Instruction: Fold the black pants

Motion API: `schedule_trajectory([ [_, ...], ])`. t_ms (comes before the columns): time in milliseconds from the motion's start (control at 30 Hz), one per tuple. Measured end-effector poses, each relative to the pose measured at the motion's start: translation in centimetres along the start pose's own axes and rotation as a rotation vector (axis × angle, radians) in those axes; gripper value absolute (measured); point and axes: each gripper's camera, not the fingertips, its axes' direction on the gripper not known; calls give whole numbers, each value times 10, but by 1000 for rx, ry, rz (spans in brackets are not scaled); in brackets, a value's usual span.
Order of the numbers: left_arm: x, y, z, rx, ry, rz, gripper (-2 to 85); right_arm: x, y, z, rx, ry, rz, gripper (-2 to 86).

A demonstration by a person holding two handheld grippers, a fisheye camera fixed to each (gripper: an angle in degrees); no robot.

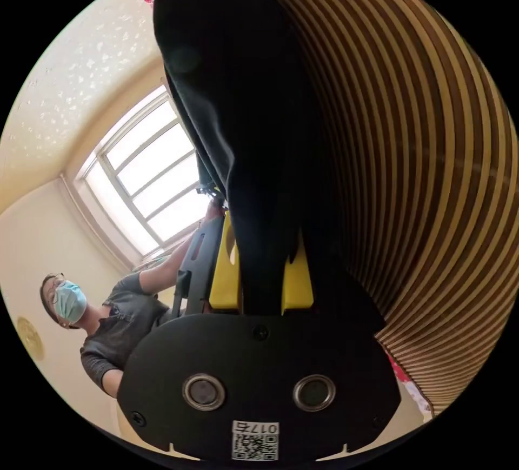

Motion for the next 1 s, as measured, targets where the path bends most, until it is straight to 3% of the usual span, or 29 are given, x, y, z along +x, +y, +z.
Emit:
schedule_trajectory([
  [133,36,15,39,-167,-9,87,106,-12,73,9,-4,-93,-33,96],
  [300,143,-3,121,-318,4,267,105,-55,175,-27,115,-158,-119,76],
  [600,403,-99,309,-434,102,683,104,-226,388,-173,398,202,-335,72],
  [700,478,-129,382,-424,78,719,112,-273,447,-217,455,345,-309,79],
  [800,504,-163,453,-410,-102,643,126,-278,487,-263,632,526,1,103],
  [867,490,-178,474,-361,-170,570,111,-280,520,-277,929,736,339,107],
  [1000,387,-191,485,-437,-382,407,107,-288,509,-235,1142,850,254,40],
])
